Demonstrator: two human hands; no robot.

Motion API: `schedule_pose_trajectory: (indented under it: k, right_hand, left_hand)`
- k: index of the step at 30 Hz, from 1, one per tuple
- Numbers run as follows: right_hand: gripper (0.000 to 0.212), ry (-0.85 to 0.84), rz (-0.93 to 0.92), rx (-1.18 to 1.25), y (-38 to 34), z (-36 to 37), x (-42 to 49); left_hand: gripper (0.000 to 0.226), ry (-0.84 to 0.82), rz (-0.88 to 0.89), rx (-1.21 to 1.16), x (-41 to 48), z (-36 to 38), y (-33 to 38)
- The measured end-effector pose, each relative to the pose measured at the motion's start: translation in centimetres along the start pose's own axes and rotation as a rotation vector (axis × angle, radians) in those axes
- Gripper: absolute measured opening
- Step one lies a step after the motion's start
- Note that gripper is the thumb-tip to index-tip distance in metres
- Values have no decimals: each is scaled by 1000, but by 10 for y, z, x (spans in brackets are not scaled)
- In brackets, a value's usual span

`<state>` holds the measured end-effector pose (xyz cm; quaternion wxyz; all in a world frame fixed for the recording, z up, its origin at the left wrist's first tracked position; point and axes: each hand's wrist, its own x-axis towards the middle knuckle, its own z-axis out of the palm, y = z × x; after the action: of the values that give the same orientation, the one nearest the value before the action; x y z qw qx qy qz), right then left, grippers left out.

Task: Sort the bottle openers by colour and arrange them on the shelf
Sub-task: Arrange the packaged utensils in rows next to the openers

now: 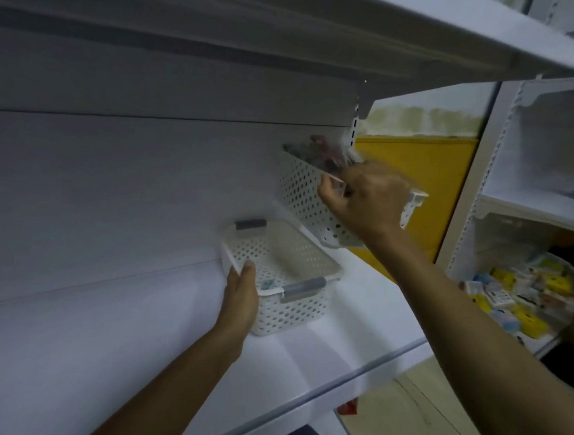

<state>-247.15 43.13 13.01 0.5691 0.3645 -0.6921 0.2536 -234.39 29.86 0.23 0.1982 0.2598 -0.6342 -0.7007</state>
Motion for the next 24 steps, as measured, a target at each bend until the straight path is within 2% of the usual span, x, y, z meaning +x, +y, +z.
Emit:
schedule_pose_trajectory:
  k: [4, 7, 13, 15, 18, 20, 22, 24]
  right_hand:
    - [31, -28, -99, 81, -33, 6, -1]
    - [34, -24, -185, 154, -61, 18, -12]
    - [26, -56, -99, 180, -98, 33, -47]
    - [28, -75, -153, 131, -102, 34, -54]
    - [34, -168, -226, 136, -100, 31, -66]
    - [45, -301, -201, 196, -96, 27, -69]
    - [53, -434, -141, 260, -96, 22, -71]
    - [50, -453, -100, 267, -96, 17, -82]
  left_hand:
    - [64, -50, -44, -56, -4, -3, 6]
    - [60, -70, -15, -116, -8, -10, 13]
    - [67, -75, -118, -219, 0, -35, 15]
    - [73, -79, -149, -207, 3, -40, 16]
    - [80, -99, -174, -196, 8, -41, 15]
    - [78, -137, -169, -190, 10, -38, 16]
    - [72, -177, -178, -136, 9, -33, 20]
    - [58, -171, -180, -5, 11, -30, 26]
